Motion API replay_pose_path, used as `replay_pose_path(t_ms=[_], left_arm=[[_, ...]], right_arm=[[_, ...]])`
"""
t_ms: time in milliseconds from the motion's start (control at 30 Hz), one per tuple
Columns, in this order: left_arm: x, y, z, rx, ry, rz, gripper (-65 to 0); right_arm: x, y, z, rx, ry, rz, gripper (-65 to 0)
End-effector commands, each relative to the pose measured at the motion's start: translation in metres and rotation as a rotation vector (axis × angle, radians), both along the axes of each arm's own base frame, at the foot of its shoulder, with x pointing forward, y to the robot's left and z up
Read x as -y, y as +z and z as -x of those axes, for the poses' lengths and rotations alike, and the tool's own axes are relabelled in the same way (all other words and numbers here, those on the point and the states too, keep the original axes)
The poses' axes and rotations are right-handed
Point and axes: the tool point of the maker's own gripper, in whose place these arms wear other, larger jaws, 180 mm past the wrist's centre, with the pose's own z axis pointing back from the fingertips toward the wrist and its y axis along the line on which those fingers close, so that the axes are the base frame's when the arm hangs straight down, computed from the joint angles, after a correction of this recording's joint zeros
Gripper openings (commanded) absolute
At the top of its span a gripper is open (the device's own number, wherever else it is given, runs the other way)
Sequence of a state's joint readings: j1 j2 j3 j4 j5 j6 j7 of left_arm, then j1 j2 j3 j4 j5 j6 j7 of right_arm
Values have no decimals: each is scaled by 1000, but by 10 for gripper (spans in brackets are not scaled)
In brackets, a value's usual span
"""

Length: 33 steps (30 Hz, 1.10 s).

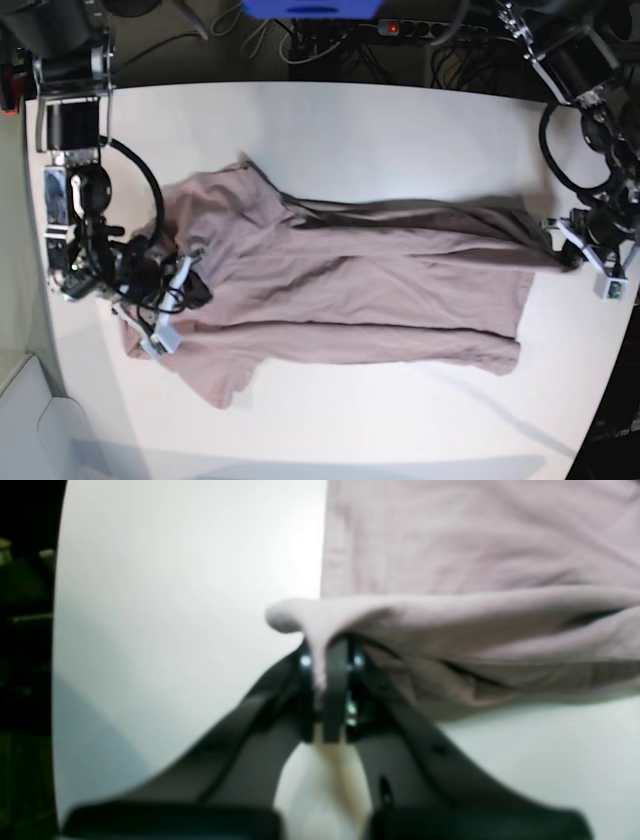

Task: Layout the t-shirt on the table in an organized manner, then fold the t-shirt properly
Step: 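Hold the shirt edges with both grippers and lift them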

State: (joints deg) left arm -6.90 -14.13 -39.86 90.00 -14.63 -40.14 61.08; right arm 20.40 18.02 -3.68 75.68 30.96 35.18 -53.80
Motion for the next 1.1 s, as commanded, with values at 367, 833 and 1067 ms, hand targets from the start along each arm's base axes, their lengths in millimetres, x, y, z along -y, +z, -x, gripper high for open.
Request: replay_pose_path(t_ms=[367, 833, 1067], left_arm=[[-14, 11, 1, 47, 35, -2, -647], [-13, 11, 1, 47, 37, 4, -647], [-13, 11, 1, 47, 37, 4, -647]], right_arm=[[30, 40, -26, 106, -18, 48, -486], [92, 6, 78, 73, -293, -15, -376], [79, -19, 104, -3, -300, -47, -377]])
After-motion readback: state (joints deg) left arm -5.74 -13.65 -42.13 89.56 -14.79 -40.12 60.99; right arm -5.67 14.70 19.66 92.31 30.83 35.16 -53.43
